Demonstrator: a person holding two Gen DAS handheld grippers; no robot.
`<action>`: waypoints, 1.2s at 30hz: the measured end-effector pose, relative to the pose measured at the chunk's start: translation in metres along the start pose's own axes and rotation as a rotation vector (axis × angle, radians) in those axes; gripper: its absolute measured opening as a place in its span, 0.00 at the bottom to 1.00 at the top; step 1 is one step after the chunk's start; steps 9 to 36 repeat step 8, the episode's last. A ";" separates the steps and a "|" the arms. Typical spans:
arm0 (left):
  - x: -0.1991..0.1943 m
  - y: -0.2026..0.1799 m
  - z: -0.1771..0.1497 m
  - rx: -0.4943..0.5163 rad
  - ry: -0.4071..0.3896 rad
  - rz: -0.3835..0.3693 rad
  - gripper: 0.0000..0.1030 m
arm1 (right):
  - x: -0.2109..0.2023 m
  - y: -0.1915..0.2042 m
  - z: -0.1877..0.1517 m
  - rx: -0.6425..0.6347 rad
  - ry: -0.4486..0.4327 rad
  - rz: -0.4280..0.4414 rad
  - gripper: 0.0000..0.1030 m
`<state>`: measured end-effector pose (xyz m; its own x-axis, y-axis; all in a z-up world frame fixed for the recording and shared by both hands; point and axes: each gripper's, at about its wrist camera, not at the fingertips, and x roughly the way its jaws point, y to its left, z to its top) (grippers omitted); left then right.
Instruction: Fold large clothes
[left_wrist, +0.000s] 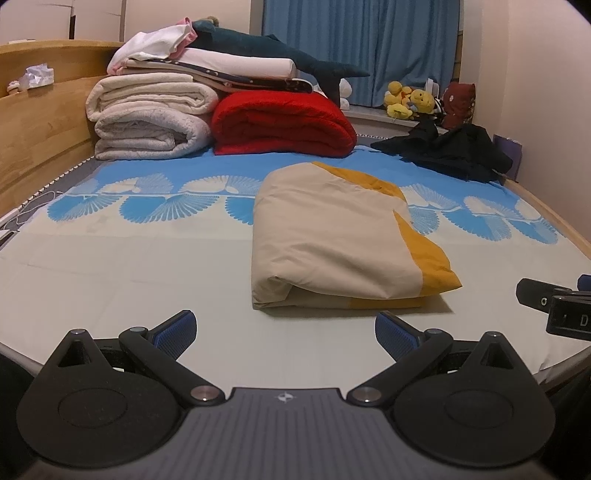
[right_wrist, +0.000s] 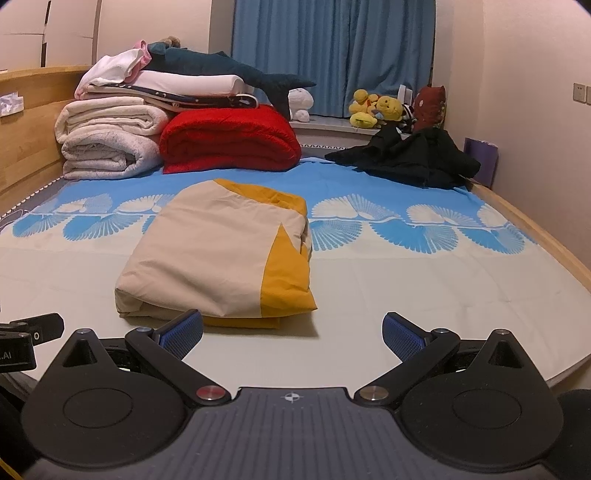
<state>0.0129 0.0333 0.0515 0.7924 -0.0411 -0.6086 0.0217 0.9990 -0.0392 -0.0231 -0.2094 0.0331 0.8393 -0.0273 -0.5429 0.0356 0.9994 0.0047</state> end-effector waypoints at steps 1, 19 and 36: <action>0.000 0.000 0.000 -0.002 0.000 -0.004 1.00 | 0.000 0.000 0.000 0.000 0.000 0.001 0.99; 0.001 0.000 -0.001 0.014 -0.001 -0.008 1.00 | 0.001 -0.002 -0.001 -0.003 0.009 0.001 0.99; 0.001 0.000 -0.001 0.014 -0.001 -0.008 1.00 | 0.001 -0.002 -0.001 -0.003 0.009 0.001 0.99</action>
